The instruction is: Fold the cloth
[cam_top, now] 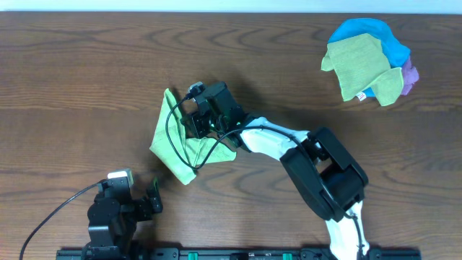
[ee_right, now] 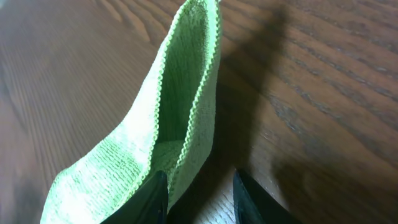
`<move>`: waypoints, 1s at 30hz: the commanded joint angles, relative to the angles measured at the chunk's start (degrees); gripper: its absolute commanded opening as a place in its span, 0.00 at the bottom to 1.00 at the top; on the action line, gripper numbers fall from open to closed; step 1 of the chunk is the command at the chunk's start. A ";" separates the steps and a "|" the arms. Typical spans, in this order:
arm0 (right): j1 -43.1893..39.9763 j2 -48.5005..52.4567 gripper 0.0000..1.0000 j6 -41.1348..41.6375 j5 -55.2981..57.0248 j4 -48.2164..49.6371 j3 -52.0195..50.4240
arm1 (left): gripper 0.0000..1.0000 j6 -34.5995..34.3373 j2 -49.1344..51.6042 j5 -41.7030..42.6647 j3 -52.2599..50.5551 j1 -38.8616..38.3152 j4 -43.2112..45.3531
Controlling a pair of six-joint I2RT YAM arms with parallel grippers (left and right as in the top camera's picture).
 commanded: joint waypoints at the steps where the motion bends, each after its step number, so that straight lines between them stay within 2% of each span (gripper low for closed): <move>1: 0.59 1.14 0.35 1.53 -0.96 0.61 1.18 | 0.95 -0.66 -0.37 -0.13 -0.61 0.35 0.00; 9: 2.36 1.75 0.34 1.90 -0.96 1.05 1.18 | 0.95 -0.66 -0.39 -0.15 -0.61 0.35 0.00; 14: 2.49 2.36 0.29 2.29 -0.94 1.25 1.18 | 0.95 -0.66 -0.37 -0.15 -0.61 0.35 0.00; 16: 2.49 2.40 0.24 2.27 -0.94 1.22 1.18 | 0.95 -0.66 -0.39 -0.15 -0.61 0.35 -0.02; 20: 2.40 2.40 0.03 2.27 -0.94 2.34 1.20 | 0.95 -0.66 -0.37 -0.15 -0.61 0.35 -0.02; 21: 2.27 2.38 0.01 2.27 -0.98 2.62 1.29 | 0.95 -0.66 -0.39 -0.15 -0.61 0.35 -0.02; 25: 1.14 1.36 0.01 2.16 -2.80 2.27 2.38 | 0.95 -0.66 -0.37 -0.15 -0.61 0.35 0.02; 30: -1.03 -4.20 0.01 -0.68 -4.42 -3.78 4.15 | 0.95 -1.11 -0.37 1.95 -0.61 0.35 0.33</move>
